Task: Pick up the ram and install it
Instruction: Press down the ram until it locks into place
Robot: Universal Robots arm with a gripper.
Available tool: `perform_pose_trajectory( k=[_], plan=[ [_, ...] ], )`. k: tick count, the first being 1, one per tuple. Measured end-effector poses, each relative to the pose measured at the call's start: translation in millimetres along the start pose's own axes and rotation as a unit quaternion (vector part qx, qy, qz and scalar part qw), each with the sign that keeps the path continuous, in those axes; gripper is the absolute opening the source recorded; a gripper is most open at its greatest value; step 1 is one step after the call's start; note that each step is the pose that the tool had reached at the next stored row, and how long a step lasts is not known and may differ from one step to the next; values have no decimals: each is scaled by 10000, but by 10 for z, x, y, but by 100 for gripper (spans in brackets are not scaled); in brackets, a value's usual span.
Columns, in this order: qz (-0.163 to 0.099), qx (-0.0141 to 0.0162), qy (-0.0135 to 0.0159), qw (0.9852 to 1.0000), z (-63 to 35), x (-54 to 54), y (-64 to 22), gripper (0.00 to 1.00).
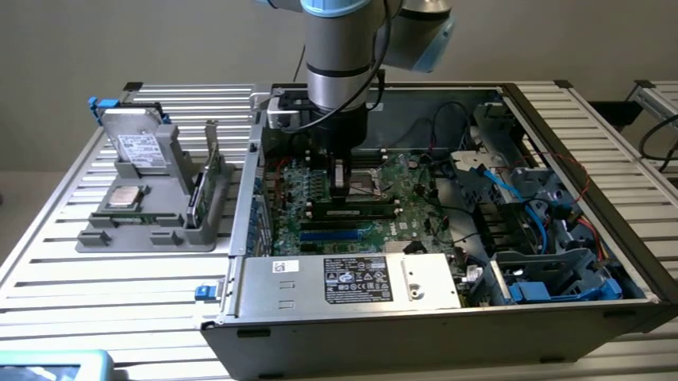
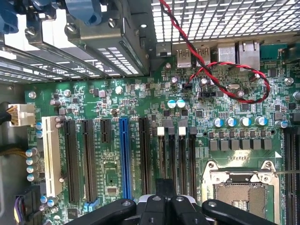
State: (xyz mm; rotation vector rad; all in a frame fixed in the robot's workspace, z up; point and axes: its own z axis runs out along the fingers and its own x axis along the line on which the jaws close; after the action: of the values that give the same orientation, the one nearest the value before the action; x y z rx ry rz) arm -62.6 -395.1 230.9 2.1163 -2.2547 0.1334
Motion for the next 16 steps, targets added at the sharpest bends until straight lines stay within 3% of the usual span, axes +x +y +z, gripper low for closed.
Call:
perform_pose_trajectory(
  k=[6,16],
  plan=[
    [-2,1,-18,10000,20,-2,3,11],
    [-3,2,-19,10000,57,-5,6,11]
  ],
)
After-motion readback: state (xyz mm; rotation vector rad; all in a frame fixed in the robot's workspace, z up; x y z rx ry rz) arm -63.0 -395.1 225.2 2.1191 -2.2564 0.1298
